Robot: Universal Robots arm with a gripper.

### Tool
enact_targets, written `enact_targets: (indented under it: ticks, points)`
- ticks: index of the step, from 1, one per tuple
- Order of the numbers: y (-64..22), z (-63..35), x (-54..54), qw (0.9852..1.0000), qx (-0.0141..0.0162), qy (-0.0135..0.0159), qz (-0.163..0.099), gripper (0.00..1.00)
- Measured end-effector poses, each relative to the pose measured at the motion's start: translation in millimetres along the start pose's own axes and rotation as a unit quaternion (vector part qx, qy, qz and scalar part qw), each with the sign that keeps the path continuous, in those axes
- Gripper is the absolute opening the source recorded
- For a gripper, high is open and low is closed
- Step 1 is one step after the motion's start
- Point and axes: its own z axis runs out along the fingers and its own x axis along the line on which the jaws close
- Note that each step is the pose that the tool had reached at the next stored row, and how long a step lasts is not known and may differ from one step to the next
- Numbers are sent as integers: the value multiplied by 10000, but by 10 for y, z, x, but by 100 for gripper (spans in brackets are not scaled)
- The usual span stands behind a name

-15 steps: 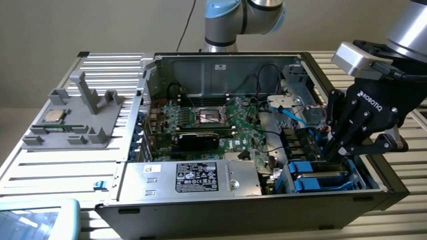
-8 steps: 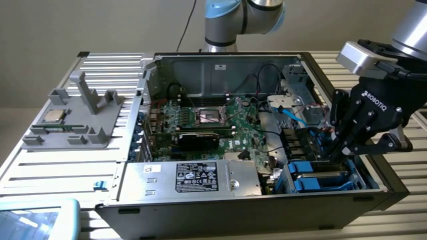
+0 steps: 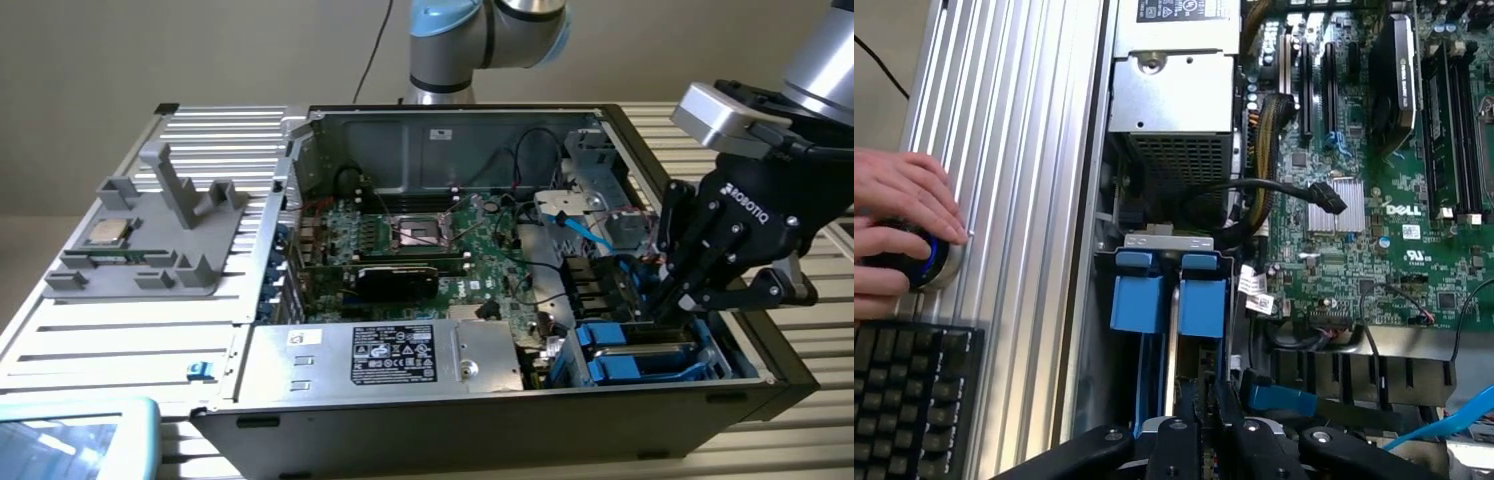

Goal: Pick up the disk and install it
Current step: 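Insert the first disk wire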

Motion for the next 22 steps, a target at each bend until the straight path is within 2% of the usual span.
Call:
enact_targets:
  ticks: [3, 5, 6, 13, 14, 15, 17, 18, 20, 22]
  points:
    - [-11, -2, 0, 10000, -4, 0, -2, 17]
    - [-14, 0, 1, 10000, -10, -25, -7, 17]
    - [-17, 0, 5, 10000, -24, -35, -12, 17]
    - [-30, 21, 18, 10000, -32, -45, -5, 17]
    - [-32, 27, 23, 10000, -32, -53, -7, 17]
    - [-33, 37, 31, 10000, -36, -74, -13, 17]
    - [-35, 50, 47, 9999, -56, -106, -22, 17]
    - [-37, 56, 49, 9999, -65, -112, -25, 17]
    - [-39, 67, 48, 9999, -70, -133, -29, 17]
    - [-43, 80, 46, 9998, -69, -171, -39, 17]
